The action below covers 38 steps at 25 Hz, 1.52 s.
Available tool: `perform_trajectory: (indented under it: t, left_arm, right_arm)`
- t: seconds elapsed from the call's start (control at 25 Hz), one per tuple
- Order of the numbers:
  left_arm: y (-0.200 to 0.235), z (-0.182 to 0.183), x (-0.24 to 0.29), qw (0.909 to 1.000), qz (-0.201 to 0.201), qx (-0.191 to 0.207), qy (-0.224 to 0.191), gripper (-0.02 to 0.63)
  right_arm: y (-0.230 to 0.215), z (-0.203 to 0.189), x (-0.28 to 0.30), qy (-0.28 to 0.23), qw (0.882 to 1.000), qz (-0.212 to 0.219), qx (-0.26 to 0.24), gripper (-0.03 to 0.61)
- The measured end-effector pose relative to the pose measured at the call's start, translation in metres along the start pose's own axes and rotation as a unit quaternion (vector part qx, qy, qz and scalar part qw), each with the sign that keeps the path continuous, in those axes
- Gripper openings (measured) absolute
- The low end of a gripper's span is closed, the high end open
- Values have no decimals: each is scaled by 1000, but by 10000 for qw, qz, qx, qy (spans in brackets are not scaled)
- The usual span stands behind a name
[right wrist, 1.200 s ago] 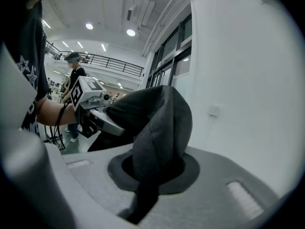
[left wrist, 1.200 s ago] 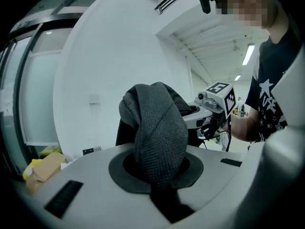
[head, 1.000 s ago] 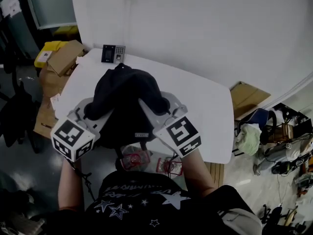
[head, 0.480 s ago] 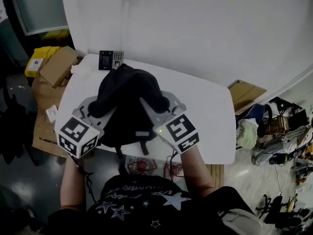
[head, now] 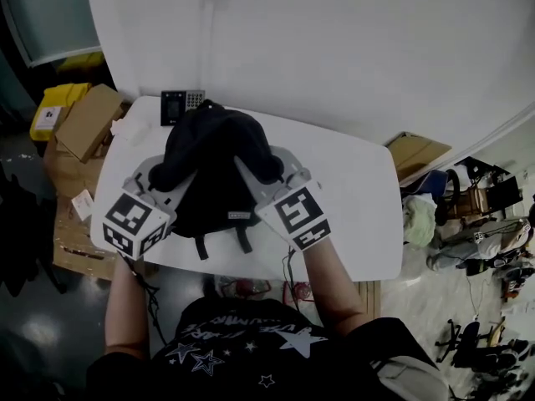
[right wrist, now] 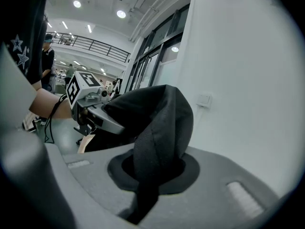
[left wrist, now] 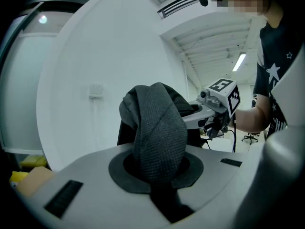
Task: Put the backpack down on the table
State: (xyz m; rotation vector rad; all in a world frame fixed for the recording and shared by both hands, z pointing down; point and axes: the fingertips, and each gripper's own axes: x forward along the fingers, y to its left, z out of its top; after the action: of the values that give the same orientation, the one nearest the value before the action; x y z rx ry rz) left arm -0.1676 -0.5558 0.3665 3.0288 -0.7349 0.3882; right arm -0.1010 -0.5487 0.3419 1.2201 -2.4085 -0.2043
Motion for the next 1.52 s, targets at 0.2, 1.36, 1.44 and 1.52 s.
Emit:
perform_trajectory:
  t: [0.2,1.36,1.44,1.52]
  left_arm:
    - [9,-6,8,10000,-26,-22,-54,52]
    - [2,-23,-4,9957,875,-197,-226,338]
    - [3,-26,-9,9944,1009,-231,-198,361]
    - [2,-28,-17,9927,1157,-263,-203,366]
  right_arm:
    - [-4,-5,10,34,9999,-7,-106,31]
    - [10,-37,-4,-189,9979,-80,621,344]
    - [6,-46,-11,-129,9978,-177,629,345]
    - [5,-47,-18,-152,9979,-216,586,344]
